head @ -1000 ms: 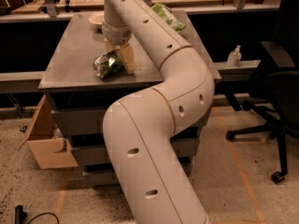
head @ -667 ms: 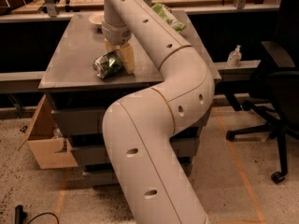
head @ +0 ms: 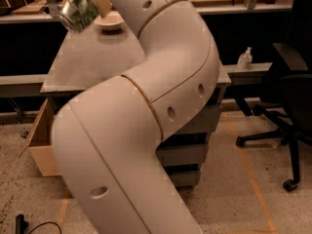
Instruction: Pick green can
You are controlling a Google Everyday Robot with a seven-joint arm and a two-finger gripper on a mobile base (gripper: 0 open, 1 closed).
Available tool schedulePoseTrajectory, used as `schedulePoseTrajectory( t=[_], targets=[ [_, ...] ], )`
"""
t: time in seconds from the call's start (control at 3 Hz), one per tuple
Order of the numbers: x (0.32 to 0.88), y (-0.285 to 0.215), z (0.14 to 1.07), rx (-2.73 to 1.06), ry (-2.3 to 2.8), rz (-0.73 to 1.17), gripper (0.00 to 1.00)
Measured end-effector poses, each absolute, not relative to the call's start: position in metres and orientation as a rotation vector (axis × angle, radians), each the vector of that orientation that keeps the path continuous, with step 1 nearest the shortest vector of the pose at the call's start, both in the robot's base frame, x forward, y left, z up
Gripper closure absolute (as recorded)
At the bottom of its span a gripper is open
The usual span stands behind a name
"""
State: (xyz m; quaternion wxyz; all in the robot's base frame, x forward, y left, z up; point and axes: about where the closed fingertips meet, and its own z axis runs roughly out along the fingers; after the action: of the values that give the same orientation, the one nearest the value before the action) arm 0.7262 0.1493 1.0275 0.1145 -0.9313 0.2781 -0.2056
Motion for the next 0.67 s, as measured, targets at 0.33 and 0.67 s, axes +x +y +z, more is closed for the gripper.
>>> schedulePoseTrajectory(
  t=[0.33, 0.67],
  targets=[
    [0.7049, 0.1753, 1.0876, -2.644, 0.687, -0.710, 1.00],
    [0.7108, 0.1780, 1.0887, -2.625, 0.680, -0.728, 1.00]
  ],
)
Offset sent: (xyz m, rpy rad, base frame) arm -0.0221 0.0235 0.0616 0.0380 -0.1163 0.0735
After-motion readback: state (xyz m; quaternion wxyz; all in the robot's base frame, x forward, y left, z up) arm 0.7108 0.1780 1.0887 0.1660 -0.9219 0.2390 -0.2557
